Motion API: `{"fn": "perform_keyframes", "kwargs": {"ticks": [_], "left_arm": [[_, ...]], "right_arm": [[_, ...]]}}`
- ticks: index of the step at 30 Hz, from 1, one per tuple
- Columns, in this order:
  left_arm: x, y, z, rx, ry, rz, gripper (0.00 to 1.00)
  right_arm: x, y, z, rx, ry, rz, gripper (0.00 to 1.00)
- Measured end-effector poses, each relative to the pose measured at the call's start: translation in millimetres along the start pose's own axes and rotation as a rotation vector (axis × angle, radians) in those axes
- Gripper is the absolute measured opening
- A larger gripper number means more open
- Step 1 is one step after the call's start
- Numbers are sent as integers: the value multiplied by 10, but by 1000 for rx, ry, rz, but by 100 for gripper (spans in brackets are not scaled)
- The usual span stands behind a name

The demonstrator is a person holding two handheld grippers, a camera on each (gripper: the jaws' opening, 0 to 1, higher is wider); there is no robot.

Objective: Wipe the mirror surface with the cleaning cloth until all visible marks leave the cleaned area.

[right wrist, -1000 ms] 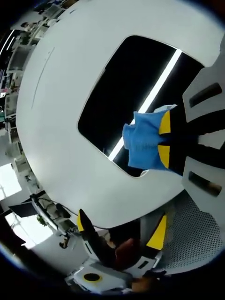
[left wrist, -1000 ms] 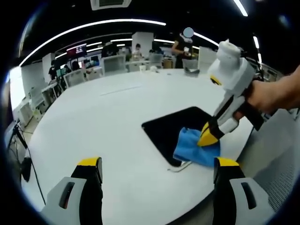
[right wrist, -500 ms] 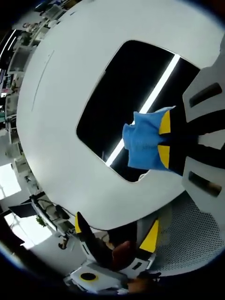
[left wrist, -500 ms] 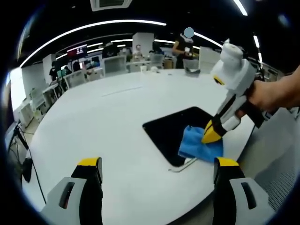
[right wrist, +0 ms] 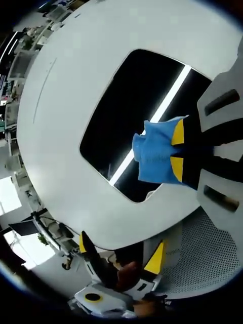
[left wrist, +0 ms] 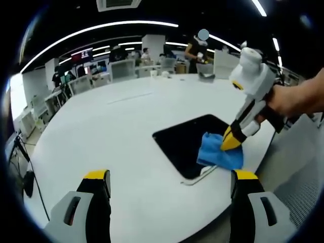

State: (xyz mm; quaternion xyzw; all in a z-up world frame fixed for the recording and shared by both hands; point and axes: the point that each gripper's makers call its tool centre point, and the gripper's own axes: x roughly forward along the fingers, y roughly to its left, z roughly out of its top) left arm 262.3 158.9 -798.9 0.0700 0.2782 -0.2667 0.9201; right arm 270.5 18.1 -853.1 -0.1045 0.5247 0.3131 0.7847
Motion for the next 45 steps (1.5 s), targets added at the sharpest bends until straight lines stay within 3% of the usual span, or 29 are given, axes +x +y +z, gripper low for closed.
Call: {"fn": "perform_keyframes", "kwargs": {"ticks": [45], "left_arm": [[-13, 25, -12, -22, 3, 16, 99]], "right_arm": [[159, -391, 463, -18, 8, -36, 0]]}}
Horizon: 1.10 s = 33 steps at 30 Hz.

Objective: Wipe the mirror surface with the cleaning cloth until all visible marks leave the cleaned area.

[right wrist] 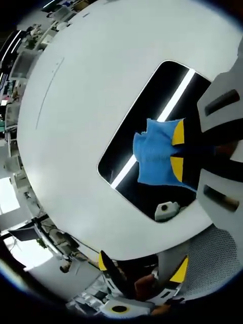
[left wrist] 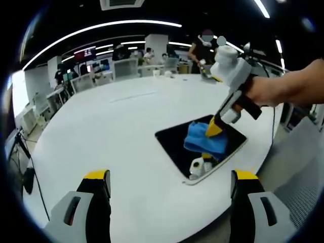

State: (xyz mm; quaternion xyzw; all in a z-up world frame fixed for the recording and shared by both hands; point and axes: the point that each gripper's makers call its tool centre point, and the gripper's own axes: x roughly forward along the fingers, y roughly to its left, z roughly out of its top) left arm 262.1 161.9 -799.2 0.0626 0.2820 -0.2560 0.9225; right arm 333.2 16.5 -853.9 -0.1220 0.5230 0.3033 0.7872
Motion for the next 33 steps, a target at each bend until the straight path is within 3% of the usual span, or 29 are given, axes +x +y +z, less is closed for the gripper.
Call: {"fn": "perform_keyframes", "kwargs": {"ticks": [33], "left_arm": [[29, 28, -41, -7, 10, 8, 99]], "right_arm": [[251, -396, 506, 14, -26, -34, 0]]}}
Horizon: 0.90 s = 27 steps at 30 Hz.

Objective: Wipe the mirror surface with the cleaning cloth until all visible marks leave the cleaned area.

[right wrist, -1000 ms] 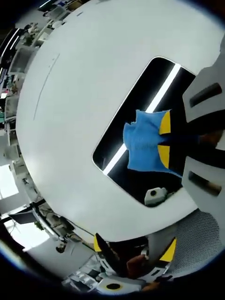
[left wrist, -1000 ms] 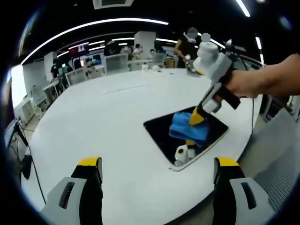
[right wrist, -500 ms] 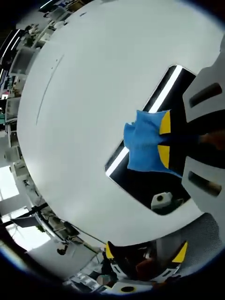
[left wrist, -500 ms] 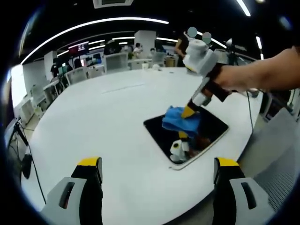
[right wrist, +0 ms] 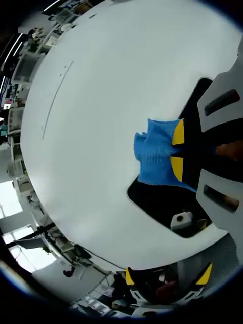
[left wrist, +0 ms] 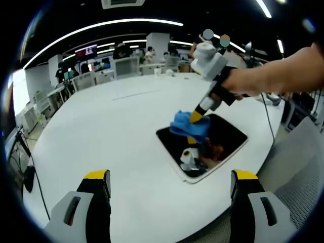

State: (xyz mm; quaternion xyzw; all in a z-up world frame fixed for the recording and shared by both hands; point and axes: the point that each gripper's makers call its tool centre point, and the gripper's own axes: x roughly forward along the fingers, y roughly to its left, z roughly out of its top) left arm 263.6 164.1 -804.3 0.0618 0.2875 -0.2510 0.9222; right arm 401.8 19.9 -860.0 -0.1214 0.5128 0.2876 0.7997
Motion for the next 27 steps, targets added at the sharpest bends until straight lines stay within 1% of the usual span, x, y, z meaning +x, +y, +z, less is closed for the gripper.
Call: {"fn": "perform_keyframes", "kwargs": {"ticks": [2, 16, 27], "left_arm": [[-4, -2, 4, 2, 0, 1, 99], [-11, 7, 6, 2, 1, 7, 99], [-5, -2, 2, 9, 6, 1, 99]], "right_arm": [[18, -17, 17, 7, 0, 0, 0], [-67, 42, -33, 0, -4, 22, 0], [-107, -123, -111, 5, 3, 12, 0]]}}
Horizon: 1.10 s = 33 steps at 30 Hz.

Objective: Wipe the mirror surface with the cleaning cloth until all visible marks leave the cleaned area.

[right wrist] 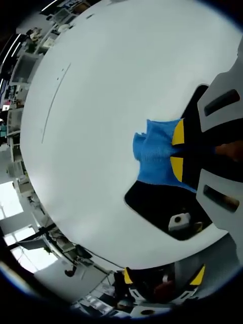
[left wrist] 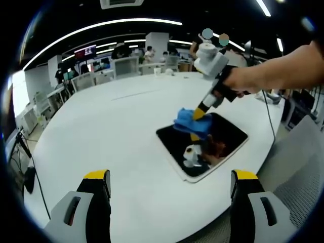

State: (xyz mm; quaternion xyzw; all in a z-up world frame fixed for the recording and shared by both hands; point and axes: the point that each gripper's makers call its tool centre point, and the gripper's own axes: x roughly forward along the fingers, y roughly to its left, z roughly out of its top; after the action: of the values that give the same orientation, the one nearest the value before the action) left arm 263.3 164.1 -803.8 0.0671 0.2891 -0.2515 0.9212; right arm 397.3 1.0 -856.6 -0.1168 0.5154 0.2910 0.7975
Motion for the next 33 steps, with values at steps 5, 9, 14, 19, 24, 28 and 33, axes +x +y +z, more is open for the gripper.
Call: {"fn": "perform_keyframes", "kwargs": {"ticks": [5, 9, 14, 19, 24, 28, 33], "left_arm": [[-1, -2, 1, 6, 2, 0, 99], [1, -6, -2, 13, 5, 0, 99], [1, -2, -1, 11, 4, 1, 99], [-4, 2, 4, 10, 2, 3, 99], [-9, -3, 4, 12, 5, 2, 99], [-11, -1, 4, 12, 6, 4, 99], [-16, -5, 9, 15, 6, 3, 99]], "right_arm": [[-61, -23, -52, 0, 3, -8, 0], [-87, -89, -87, 3, 7, -13, 0], [-112, -145, -116, 10, 9, -19, 0], [-116, -145, -115, 14, 5, -19, 0], [-126, -184, -130, 19, 7, -26, 0], [-123, -186, -136, 21, 1, -30, 0], [-125, -172, -147, -1, 1, -50, 0]]}}
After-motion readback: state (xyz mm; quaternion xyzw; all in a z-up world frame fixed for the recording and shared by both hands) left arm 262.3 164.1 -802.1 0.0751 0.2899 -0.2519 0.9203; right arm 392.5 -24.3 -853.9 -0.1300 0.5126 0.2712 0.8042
